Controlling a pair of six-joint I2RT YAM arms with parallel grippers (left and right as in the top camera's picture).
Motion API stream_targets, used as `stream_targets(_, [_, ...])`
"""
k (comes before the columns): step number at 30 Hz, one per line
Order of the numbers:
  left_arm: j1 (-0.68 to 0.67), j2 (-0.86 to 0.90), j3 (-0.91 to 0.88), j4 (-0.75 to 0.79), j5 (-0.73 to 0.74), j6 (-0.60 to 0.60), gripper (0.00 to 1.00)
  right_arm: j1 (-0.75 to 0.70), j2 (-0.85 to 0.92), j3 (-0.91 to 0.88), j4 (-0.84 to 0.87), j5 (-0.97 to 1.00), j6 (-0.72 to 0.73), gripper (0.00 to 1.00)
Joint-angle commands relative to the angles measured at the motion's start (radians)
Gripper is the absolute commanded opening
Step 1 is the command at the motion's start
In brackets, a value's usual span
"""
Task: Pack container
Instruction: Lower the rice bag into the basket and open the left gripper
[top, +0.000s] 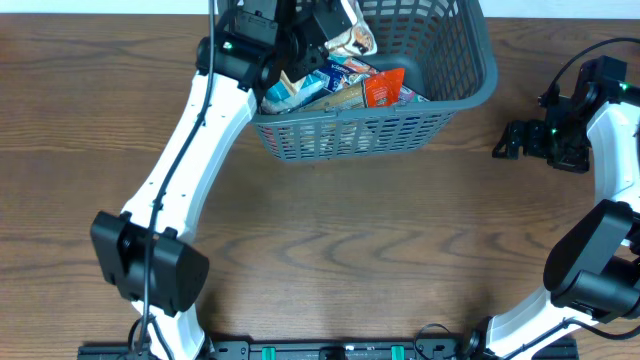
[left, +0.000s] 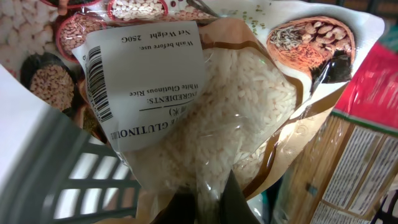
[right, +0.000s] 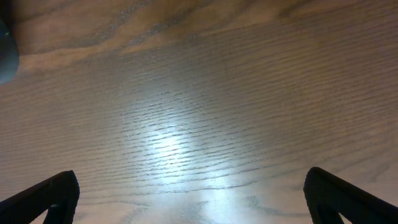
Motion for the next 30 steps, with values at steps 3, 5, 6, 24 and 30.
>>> stream_targets(3, [0.0,0.021,0.047,-0.021,-0.009,0.014,0.06,0.009,-0.005,-0.002,-0.001,-0.001,-0.015,0.99])
stream_targets(5, [0.0,0.03,0.047,-0.034,-0.009,0.014,0.06,0.009,-0.005,-0.002,-0.001,-0.001,-0.015,0.99])
stream_targets(6, [0.0,0.034,0.047,-0.042,-0.009,0.014,0.06,0.009,-0.005,-0.002,-0.001,-0.001,-0.015,0.99])
stream_targets(24, [-0.003,0.022,0.047,-0.105,-0.02,-0.019,0.99,0.009,-0.005,-0.002,-0.001,-0.001,-0.015,0.99])
stream_targets(30, [-0.003,-0.043,0.048,-0.069,-0.138,-0.032,0.99,0.009,-0.007,-0.001,0.011,-0.001,-0.014,0.99])
